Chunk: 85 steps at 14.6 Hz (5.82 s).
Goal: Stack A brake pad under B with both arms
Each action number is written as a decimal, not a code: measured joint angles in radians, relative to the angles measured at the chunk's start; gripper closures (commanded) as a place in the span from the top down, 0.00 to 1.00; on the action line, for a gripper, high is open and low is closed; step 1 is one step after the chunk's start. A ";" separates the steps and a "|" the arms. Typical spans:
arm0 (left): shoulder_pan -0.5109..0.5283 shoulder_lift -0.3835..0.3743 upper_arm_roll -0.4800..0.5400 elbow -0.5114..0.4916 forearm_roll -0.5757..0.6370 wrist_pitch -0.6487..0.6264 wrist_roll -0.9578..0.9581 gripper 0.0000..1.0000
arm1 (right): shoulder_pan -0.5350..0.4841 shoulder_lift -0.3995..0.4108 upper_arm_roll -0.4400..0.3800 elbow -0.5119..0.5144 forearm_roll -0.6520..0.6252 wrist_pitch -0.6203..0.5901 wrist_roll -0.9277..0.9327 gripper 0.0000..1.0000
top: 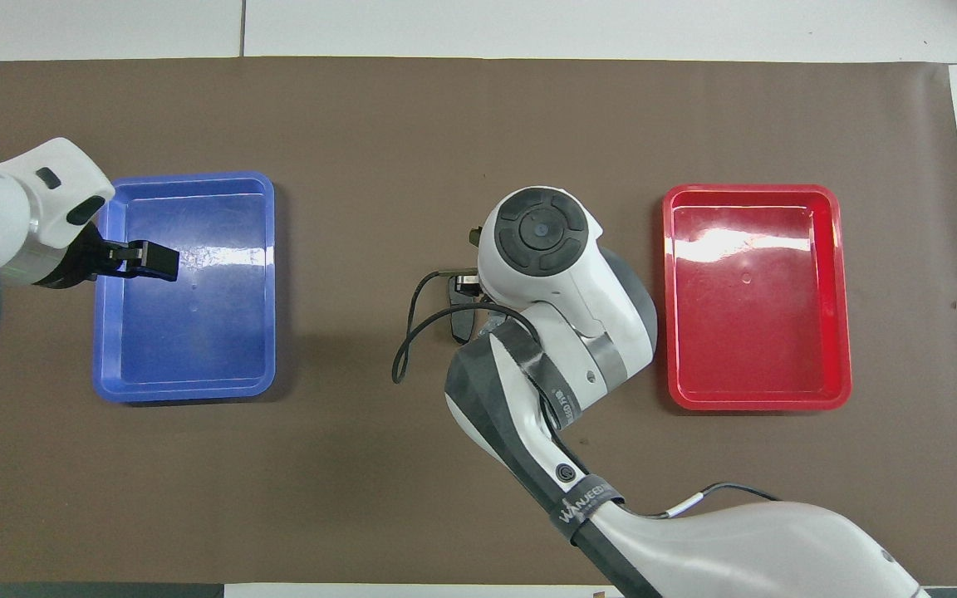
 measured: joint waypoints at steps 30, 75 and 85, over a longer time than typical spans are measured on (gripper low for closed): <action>0.138 0.007 -0.006 0.186 0.000 -0.240 0.189 0.99 | 0.047 0.014 -0.014 -0.127 0.000 0.208 0.061 1.00; 0.138 0.007 -0.006 0.186 0.000 -0.240 0.189 0.99 | -0.600 -0.432 0.003 0.092 -0.032 -0.627 -0.512 1.00; 0.138 0.007 -0.006 0.186 0.000 -0.240 0.189 0.99 | -0.599 -0.431 0.003 0.092 -0.042 -0.626 -0.513 1.00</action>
